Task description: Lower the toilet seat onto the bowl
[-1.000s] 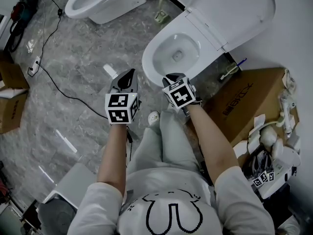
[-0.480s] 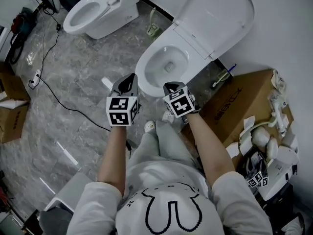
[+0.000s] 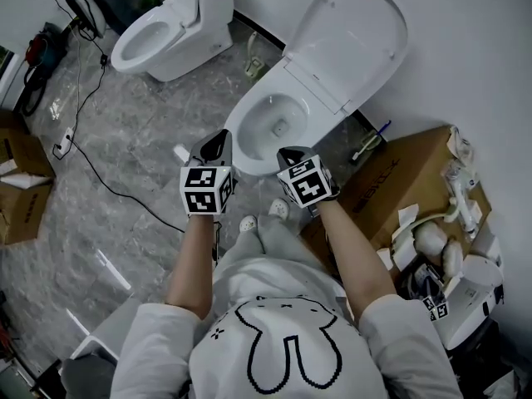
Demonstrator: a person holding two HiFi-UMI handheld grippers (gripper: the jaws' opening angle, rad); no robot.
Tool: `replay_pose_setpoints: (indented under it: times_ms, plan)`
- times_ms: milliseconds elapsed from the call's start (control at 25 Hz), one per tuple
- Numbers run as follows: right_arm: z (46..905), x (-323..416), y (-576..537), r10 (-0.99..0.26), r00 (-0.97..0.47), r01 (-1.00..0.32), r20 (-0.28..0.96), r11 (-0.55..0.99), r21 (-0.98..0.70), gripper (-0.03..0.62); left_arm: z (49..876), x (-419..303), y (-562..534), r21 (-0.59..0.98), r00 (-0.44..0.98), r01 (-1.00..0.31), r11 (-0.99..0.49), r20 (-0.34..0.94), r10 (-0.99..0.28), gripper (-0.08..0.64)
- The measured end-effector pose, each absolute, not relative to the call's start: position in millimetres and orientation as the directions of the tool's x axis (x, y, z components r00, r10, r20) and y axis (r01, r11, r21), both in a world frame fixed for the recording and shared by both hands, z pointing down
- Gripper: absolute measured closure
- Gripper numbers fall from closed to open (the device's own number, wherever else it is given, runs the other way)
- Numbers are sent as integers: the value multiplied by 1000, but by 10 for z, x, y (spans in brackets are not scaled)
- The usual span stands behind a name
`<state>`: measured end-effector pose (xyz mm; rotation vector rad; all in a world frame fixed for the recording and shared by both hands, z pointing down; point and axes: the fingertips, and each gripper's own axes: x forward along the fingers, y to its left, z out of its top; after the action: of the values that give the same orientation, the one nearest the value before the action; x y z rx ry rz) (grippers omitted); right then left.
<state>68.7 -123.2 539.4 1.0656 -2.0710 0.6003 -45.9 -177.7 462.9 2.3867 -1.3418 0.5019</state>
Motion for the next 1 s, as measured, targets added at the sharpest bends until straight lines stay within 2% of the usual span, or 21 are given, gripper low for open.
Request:
replay_pose_setpoints:
  times_ms: [320,1000]
  plan:
    - [5034,924,-1323,-587,-393,-856,707,514,-50,564,4292,-291,-1873,89,504,-850,-519,426,-751,551]
    - [4048,1251,-1303,-840,-208,-971,501,239,-3,563,3663,-49,-1881,-13,669,-702,-712,328,-666,551]
